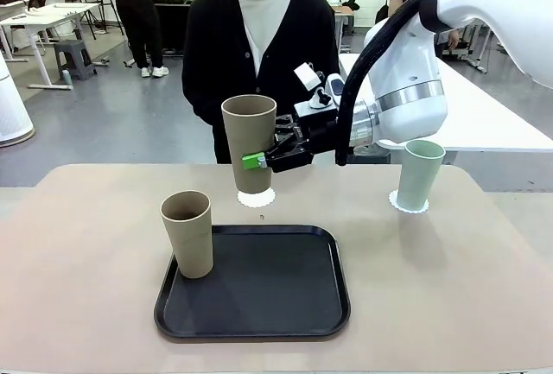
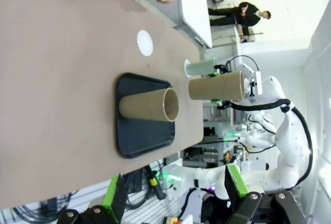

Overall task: Place coasters on the table and set cups on them.
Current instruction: Take one Reusable plastic cup from the Flat Tray and place it on a coaster set by the human.

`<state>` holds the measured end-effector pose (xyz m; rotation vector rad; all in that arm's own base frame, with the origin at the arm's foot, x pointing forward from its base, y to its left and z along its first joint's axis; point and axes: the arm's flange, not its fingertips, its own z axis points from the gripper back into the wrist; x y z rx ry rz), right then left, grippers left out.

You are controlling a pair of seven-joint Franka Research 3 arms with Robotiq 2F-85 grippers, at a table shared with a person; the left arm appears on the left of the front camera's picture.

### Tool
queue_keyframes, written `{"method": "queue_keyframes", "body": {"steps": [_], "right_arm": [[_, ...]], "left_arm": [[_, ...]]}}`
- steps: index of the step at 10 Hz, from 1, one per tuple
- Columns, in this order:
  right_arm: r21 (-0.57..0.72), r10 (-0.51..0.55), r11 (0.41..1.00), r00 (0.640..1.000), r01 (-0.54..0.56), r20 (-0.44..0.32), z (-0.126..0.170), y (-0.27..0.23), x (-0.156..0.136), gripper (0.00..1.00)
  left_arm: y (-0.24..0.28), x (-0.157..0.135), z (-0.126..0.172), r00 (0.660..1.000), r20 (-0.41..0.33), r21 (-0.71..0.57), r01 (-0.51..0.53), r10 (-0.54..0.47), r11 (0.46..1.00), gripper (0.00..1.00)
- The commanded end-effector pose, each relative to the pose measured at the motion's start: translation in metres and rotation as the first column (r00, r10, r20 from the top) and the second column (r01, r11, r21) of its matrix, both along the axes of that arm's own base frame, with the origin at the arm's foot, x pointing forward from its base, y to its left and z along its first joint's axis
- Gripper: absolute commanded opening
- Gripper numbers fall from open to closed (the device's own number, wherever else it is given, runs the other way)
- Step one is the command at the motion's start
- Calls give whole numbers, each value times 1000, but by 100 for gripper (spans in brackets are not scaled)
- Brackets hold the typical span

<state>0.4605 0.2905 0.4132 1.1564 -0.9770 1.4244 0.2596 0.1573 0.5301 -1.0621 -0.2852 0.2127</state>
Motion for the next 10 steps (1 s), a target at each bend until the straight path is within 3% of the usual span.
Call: {"method": "queue_keyframes", "body": {"steps": [1,4,8,10], "right_arm": [[0,-8,1000,1000,8,-18,-4,1,40,84],[-11,-27,1000,997,27,-65,-23,2,117,84],[10,-36,999,999,36,-34,-33,7,163,84],[3,-27,1000,1000,27,4,-47,14,169,84]], "left_arm": [[1,-1,1,1000,14,-10,5,-5,1000,100],[1,-1,1,1000,14,-10,5,-5,1000,100],[1,-1,1,1000,14,-10,5,-5,1000,100],[1,-1,1,1000,14,-10,5,-5,1000,100]]}}
